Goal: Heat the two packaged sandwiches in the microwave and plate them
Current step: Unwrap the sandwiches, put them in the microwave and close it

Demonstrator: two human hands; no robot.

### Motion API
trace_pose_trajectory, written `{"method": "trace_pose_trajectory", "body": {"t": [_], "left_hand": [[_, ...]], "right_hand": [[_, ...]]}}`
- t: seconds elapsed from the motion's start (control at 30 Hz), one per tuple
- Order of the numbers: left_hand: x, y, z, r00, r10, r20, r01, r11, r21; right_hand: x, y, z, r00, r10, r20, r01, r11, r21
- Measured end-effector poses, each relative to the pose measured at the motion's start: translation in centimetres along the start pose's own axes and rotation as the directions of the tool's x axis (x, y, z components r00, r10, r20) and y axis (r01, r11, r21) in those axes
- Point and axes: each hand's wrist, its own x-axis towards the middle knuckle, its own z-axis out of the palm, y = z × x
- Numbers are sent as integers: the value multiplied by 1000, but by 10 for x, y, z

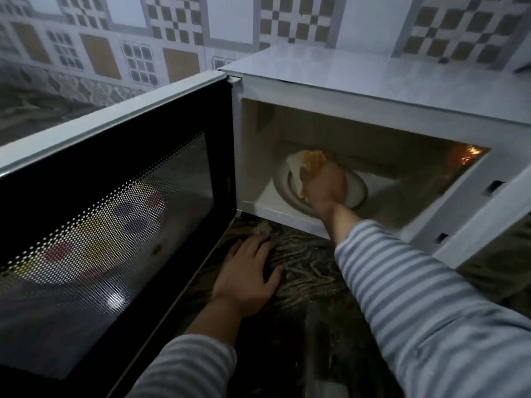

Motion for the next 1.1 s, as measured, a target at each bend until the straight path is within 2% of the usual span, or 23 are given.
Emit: {"method": "trace_pose_trajectory", "body": {"t": [0.17, 0.3, 0.43, 0.63, 0.7, 0.77, 0.9, 1.0, 1.1], "left_hand": [[-1, 1, 0, 1000, 1, -13, -1, 1000, -1], [-2, 1, 0, 1000, -1, -16, 1, 1000, 3], [0, 0, 1, 1000, 4, -22, -4, 1000, 3], [-1, 4, -4, 999, -12, 39, 11, 1000, 14], [-1, 12, -14, 996, -20, 86, 23, 999, -33], [-2, 28, -30, 994, -14, 107, 32, 986, -167], [-17, 73, -61, 993, 112, 27, -99, 948, -303], [-39, 108, -72, 971, 232, -57, -237, 908, -346], [-62, 136, -73, 953, 303, -33, -298, 903, -311]], "right_hand": [[-1, 0, 13, 998, -3, -65, 0, 999, -51], [3, 0, 13, 999, 43, -26, -43, 999, -7], [4, 2, 4, 997, 77, 31, -80, 990, 116], [-23, 8, -34, 984, 167, 63, -170, 985, 35], [-45, 14, -51, 992, 114, 62, -117, 991, 60], [-74, 21, -70, 995, 45, 88, -55, 991, 119], [-136, 41, -107, 997, -36, 74, 28, 993, 111], [-180, 64, -132, 1000, 4, 17, -5, 996, 93], [-217, 88, -154, 998, 65, 11, -66, 998, 21]]}}
